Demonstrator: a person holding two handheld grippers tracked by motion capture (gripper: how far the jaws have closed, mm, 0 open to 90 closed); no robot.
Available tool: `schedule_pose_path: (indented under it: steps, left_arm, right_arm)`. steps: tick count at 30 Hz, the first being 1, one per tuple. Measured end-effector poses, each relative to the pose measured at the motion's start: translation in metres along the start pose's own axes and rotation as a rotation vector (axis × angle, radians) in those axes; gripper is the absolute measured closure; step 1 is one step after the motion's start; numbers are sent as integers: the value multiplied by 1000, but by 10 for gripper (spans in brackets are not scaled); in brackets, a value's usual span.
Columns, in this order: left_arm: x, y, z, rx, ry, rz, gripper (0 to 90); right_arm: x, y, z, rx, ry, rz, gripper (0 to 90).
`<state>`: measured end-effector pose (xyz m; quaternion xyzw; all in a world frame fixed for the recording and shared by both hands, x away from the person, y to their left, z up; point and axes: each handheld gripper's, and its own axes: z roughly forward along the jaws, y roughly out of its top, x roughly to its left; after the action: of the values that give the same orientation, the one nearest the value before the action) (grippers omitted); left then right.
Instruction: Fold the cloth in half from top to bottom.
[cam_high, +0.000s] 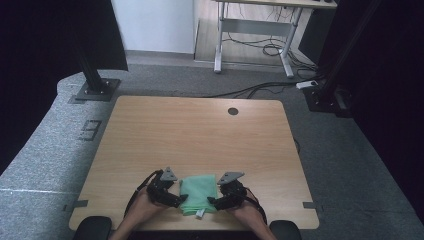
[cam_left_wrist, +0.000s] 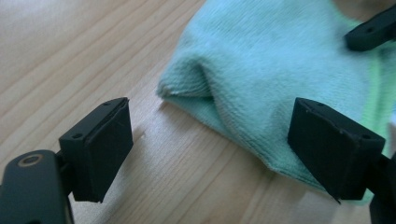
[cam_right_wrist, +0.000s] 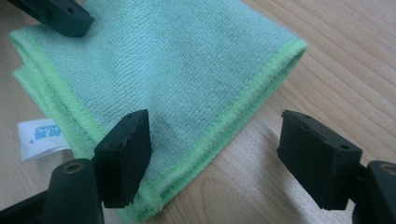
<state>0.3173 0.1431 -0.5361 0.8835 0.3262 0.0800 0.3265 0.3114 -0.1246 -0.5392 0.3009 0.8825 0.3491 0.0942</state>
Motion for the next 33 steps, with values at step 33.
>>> schedule_pose_path:
  steps: [33]
  left_arm:
    - [80, 57, 3, -133, 99, -98, 144]
  right_arm:
    - [-47, 33, -7, -98, 22, 105, 471]
